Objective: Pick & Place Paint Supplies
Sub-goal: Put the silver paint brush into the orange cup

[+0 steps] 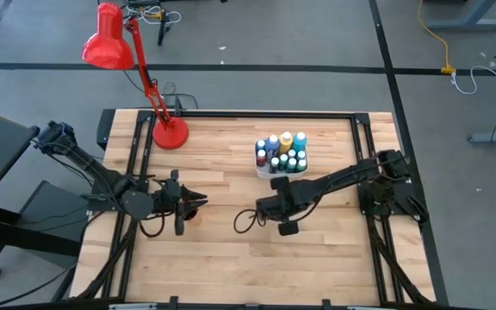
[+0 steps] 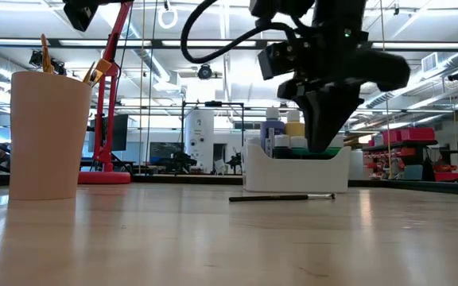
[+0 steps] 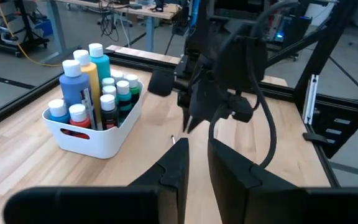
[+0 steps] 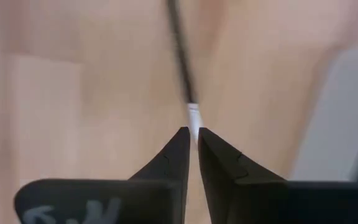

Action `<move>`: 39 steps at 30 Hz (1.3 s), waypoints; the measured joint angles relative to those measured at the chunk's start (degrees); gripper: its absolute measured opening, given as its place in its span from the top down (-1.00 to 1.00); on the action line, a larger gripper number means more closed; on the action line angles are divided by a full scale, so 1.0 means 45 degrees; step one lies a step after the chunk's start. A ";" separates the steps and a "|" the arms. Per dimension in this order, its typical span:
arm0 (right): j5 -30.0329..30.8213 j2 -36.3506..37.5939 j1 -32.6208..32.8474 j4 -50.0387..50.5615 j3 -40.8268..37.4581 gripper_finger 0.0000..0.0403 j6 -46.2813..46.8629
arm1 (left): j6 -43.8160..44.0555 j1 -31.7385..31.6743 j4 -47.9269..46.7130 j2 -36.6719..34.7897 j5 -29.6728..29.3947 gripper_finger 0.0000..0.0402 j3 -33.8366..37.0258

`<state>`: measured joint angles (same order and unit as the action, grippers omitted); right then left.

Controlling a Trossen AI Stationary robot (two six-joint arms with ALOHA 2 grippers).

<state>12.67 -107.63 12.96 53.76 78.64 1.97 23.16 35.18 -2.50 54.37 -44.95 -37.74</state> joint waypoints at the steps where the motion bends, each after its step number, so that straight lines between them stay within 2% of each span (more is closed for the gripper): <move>1: -0.0555 0.0000 -0.0096 -0.0087 -0.0035 0.81 -0.0222 | 0.0000 0.0000 -0.0001 0.0000 0.0000 0.67 0.0000; 3: -0.1309 0.0005 -0.0275 -0.0203 -0.0272 0.79 -0.0537 | -0.0002 -0.0002 -0.0001 0.0000 0.0000 0.67 0.0000; 8: -0.1407 0.0005 -0.0760 -0.0275 -0.1312 0.60 -0.0135 | 0.0001 -0.0003 -0.0005 0.0000 0.0049 0.67 0.0000; 12: -0.1559 0.0005 -0.1031 -0.1013 -0.2377 0.38 -0.1033 | -0.0010 -0.0002 -0.0005 -0.0002 0.0049 0.67 0.0000; 17: -0.1373 0.0005 -0.1247 -0.1953 -0.2678 0.15 -0.1917 | -0.0010 0.0000 -0.0001 -0.0004 0.0049 0.67 0.0000; 22: -0.1376 0.0005 -0.1548 -0.1969 -0.2678 0.09 -0.2218 | -0.0010 0.0000 -0.0005 0.0000 0.0049 0.67 0.0000; 27: -0.2007 0.0005 -0.1831 -0.1977 -0.2678 0.21 -0.2473 | -0.0010 0.0000 -0.0001 0.0000 0.0049 0.67 0.0000; 30: -0.2514 0.0005 -0.1895 -0.2020 -0.2678 0.39 -0.2614 | -0.0015 0.0000 -0.0005 -0.0001 0.0049 0.67 0.0000; 36: -0.2616 0.0005 -0.1881 -0.2013 -0.2678 0.92 -0.2994 | -0.0015 0.0000 -0.0025 0.0000 0.0049 0.67 0.0000; 39: -0.2581 0.0021 -0.1878 -0.2017 -0.2678 0.95 -0.3248 | -0.0015 0.0000 -0.0025 -0.0001 0.0049 0.67 0.0000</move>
<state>1.06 -107.54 4.50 44.69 66.59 -12.64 23.09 35.18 -2.61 54.37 -44.73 -37.74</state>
